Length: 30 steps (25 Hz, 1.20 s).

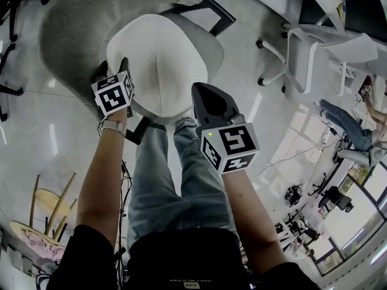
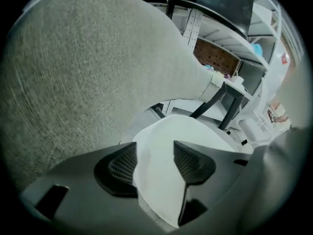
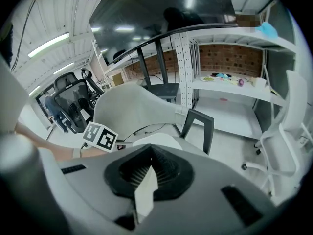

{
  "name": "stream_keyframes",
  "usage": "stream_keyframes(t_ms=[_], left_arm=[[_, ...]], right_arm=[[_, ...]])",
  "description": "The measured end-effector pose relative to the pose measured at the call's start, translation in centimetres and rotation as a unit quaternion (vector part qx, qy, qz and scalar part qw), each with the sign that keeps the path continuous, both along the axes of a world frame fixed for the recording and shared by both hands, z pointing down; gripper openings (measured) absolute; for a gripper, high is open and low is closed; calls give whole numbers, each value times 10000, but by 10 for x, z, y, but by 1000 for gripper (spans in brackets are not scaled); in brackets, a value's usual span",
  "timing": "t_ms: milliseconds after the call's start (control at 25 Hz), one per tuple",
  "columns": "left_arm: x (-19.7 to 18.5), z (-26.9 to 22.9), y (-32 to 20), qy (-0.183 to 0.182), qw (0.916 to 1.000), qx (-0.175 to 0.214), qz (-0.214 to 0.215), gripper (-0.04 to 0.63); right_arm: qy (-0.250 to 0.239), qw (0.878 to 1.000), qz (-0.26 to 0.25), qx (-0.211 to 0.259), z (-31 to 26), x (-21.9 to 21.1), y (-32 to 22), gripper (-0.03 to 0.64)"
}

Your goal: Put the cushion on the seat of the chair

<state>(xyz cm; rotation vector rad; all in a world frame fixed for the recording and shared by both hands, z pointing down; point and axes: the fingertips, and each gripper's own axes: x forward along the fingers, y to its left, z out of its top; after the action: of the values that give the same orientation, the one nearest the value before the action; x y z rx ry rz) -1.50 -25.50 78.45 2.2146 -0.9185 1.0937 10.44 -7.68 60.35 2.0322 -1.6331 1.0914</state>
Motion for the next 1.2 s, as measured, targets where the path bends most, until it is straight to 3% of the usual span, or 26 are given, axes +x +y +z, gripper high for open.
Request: stream_keyframes(t_ms=[40, 160, 280, 480, 680, 1200], left_arm=[[1, -8, 1, 68, 10000, 58, 44, 194], [6, -34, 3, 387, 9990, 201, 123, 74], [8, -57, 5, 644, 9973, 288, 185, 25], [7, -95, 14, 963, 9932, 479, 441, 12], [9, -131, 22, 1363, 9880, 433, 582, 12], [17, -233, 37, 1840, 9729, 885, 1084, 12]], right_arm=[[1, 10000, 27, 3, -2, -1, 0, 8], [83, 9999, 67, 22, -10, 0, -1, 8], [136, 9998, 87, 73, -19, 0, -3, 8], [258, 9996, 63, 120, -33, -4, -7, 8], [350, 9991, 46, 234, -48, -7, -11, 8], [586, 9968, 86, 544, -96, -10, -10, 8]])
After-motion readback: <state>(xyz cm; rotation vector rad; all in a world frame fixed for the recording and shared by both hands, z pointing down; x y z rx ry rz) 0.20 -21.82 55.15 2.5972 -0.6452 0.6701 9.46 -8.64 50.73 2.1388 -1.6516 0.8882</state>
